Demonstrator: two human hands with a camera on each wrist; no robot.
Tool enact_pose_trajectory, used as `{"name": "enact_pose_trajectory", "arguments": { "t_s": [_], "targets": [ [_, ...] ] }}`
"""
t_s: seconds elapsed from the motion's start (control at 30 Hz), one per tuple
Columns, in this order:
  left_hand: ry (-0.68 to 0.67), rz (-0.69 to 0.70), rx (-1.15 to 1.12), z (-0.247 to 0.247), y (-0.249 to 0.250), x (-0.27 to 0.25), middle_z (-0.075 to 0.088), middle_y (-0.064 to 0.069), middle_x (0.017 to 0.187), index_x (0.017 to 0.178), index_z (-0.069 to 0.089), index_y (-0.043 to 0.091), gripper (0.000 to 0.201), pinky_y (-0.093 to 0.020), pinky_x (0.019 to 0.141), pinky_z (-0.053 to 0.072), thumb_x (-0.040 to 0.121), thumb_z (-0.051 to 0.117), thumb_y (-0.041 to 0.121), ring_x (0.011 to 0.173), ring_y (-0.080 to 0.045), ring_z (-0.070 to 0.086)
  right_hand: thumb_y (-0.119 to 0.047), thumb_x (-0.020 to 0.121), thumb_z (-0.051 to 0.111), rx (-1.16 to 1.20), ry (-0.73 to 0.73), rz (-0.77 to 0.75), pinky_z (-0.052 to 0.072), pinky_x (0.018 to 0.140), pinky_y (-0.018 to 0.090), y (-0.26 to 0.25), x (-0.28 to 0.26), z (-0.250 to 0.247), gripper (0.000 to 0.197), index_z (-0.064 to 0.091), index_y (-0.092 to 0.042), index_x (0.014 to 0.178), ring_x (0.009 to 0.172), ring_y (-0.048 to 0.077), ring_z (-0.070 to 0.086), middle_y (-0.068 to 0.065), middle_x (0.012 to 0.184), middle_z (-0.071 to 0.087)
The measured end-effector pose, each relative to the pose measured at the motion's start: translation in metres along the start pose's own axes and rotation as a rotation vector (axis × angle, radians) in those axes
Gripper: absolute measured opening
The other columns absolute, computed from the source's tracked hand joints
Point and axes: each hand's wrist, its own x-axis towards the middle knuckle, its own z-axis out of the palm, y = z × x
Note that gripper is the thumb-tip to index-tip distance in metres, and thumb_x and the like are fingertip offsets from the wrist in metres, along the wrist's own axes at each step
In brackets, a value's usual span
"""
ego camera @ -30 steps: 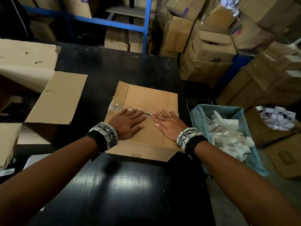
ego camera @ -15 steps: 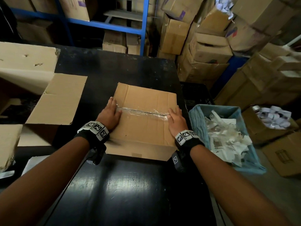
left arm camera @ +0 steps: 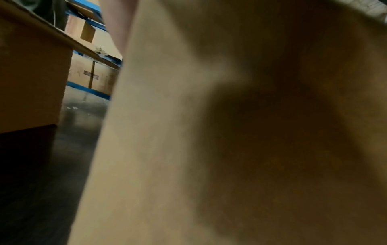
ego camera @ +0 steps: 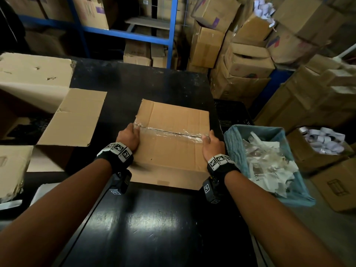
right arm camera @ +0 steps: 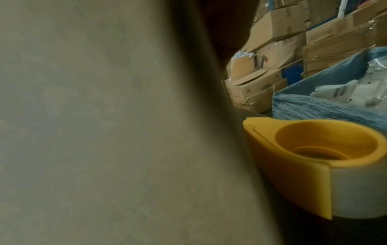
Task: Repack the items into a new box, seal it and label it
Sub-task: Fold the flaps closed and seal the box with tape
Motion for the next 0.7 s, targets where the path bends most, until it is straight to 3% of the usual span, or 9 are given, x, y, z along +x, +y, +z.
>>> {"name": "enact_pose_trajectory", "arguments": {
  "t_s": [0.13,0.2,0.23,0.27,0.43,0.53,0.63,0.7],
  "targets": [
    [0.054,-0.029,0.017,0.000,0.004,0.000,0.059,-0.025,0.120,0.121,0.055,0.005,0.043,-0.043,0.091,0.042,0.100,0.030,0.034,0.110,-0.044,0.054,-0.037,0.101,0.038,-0.007,0.067,-0.015,0.046,0.090,0.038,0.003,0.001,0.005,0.049,0.044,-0.008,0.141,0.111,0.038,0.058,0.026,0.120,0.061],
    [0.062,-0.053,0.051,-0.001,0.005,-0.001,0.059,-0.024,0.120,0.121,0.056,0.007,0.043,-0.043,0.092,0.042,0.100,0.031,0.035,0.110,-0.043,0.054,-0.035,0.099,0.045,0.076,0.147,-0.061,0.049,0.074,0.036,0.006,0.002,0.009,0.037,0.066,-0.005,0.107,0.088,0.035,0.063,0.024,0.093,0.066],
    [0.062,-0.068,0.071,-0.001,0.005,-0.001,0.058,-0.024,0.121,0.121,0.056,0.007,0.045,-0.043,0.092,0.042,0.099,0.029,0.036,0.110,-0.043,0.054,-0.035,0.097,0.049,0.116,0.180,-0.069,0.044,0.064,0.032,0.007,0.003,0.010,0.033,0.065,-0.007,0.087,0.073,0.031,0.060,0.018,0.078,0.062],
    [0.061,-0.079,0.090,-0.001,0.004,-0.001,0.058,-0.024,0.121,0.121,0.055,0.007,0.046,-0.043,0.093,0.041,0.099,0.028,0.037,0.110,-0.044,0.054,-0.036,0.096,0.052,0.134,0.198,-0.058,0.039,0.060,0.029,0.008,0.003,0.011,0.034,0.061,-0.008,0.078,0.066,0.027,0.056,0.014,0.072,0.058],
    [0.048,-0.072,0.067,-0.005,0.001,-0.007,0.057,-0.023,0.123,0.121,0.054,0.010,0.042,-0.042,0.092,0.040,0.098,0.027,0.031,0.110,-0.042,0.053,-0.030,0.097,0.051,0.116,0.194,-0.026,0.036,0.061,0.024,0.009,0.005,0.008,0.034,0.066,0.001,0.099,0.078,0.031,0.060,0.019,0.090,0.067],
    [0.010,0.051,0.052,-0.008,-0.004,-0.018,0.044,-0.020,0.141,0.137,0.039,0.016,0.042,-0.045,0.103,0.035,0.097,0.032,0.028,0.124,-0.041,0.045,-0.027,0.098,0.049,0.059,0.104,-0.064,0.033,0.054,0.023,0.011,0.011,0.002,0.030,0.063,-0.001,0.103,0.077,0.027,0.060,0.018,0.093,0.066],
    [-0.007,0.321,0.315,-0.004,-0.010,-0.036,0.005,-0.008,0.159,0.148,0.017,0.025,0.060,-0.048,0.117,0.012,0.094,0.034,0.045,0.145,-0.030,0.010,-0.023,0.098,0.045,-0.051,-0.015,-0.103,0.045,0.075,0.029,0.004,0.018,-0.009,0.042,0.044,-0.011,0.138,0.103,0.034,0.061,0.016,0.117,0.062],
    [-0.098,0.498,0.465,0.004,-0.008,-0.053,0.005,-0.003,0.160,0.148,0.020,0.028,0.077,-0.049,0.118,0.003,0.085,0.015,0.072,0.147,-0.026,0.003,-0.021,0.098,0.042,-0.146,-0.099,-0.183,0.042,0.099,0.037,-0.004,0.024,-0.013,0.057,0.021,-0.019,0.151,0.126,0.034,0.049,0.014,0.144,0.044]
  ]
}}
